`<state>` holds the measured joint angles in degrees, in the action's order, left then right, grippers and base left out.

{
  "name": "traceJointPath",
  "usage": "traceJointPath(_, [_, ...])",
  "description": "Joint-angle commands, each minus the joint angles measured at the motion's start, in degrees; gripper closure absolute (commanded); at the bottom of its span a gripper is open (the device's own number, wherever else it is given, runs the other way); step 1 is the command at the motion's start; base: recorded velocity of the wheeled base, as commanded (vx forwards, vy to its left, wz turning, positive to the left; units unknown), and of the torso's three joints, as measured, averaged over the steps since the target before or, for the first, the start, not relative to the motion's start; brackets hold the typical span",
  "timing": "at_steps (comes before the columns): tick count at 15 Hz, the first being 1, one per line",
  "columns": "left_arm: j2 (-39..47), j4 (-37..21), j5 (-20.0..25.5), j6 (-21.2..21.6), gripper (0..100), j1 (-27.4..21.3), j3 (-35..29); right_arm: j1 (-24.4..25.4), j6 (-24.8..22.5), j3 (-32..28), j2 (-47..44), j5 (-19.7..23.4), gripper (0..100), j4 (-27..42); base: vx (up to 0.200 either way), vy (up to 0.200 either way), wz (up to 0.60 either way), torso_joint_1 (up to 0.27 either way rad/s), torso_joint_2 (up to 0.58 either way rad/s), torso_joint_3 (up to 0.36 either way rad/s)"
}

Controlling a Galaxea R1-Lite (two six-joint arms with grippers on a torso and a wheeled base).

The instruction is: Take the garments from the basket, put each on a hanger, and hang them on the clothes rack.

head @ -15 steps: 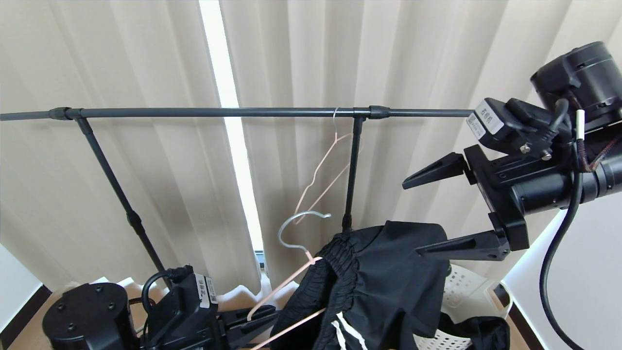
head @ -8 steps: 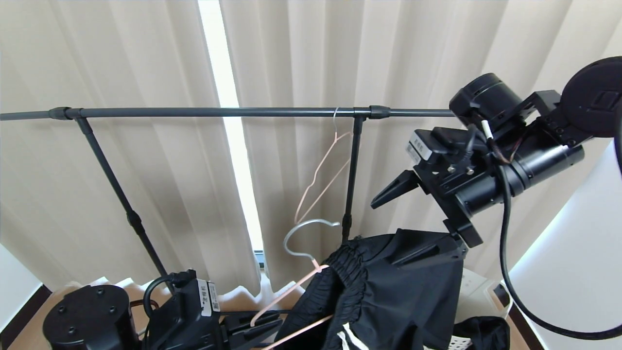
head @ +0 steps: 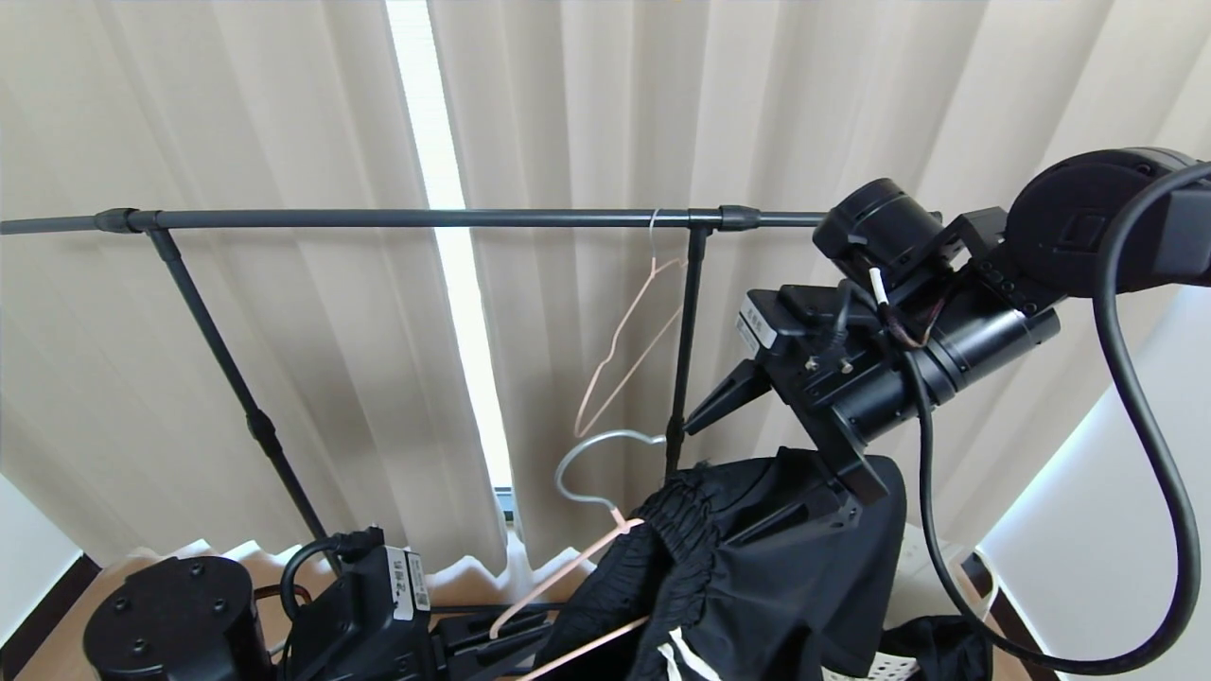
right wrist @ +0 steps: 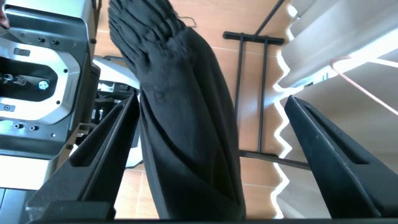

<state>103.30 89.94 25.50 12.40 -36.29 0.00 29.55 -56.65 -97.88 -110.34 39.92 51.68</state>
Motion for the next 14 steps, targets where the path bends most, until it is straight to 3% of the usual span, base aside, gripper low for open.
traceJointPath(1, [-0.03, 0.06, -0.01, -0.01, 100, -0.01, 0.00, 0.33, -0.04, 0.14, -0.05, -0.11, 0, 0.18, 0.000, 0.000, 0.00, 0.000, 0.00, 0.000])
traceJointPath(9, [-0.03, 0.06, -0.10, -0.01, 100, -0.01, 0.00, 1.48, 0.31, 1.99, 0.03, -0.29, 0, -0.26, 0.000, 0.000, 0.00, 0.000, 0.00, 0.000])
traceJointPath(10, [-0.03, 0.06, -0.10, 0.08, 100, -0.01, 0.00, 1.48, 0.75, 1.99, 0.03, -0.37, 100, -0.17, 0.000, 0.000, 0.00, 0.000, 0.00, 0.000])
traceJointPath(14, [-0.03, 0.06, -0.19, -0.01, 100, -0.01, 0.00, 2.44, 0.93, 2.08, 0.21, -0.46, 100, -0.26, 0.000, 0.000, 0.00, 0.000, 0.00, 0.000])
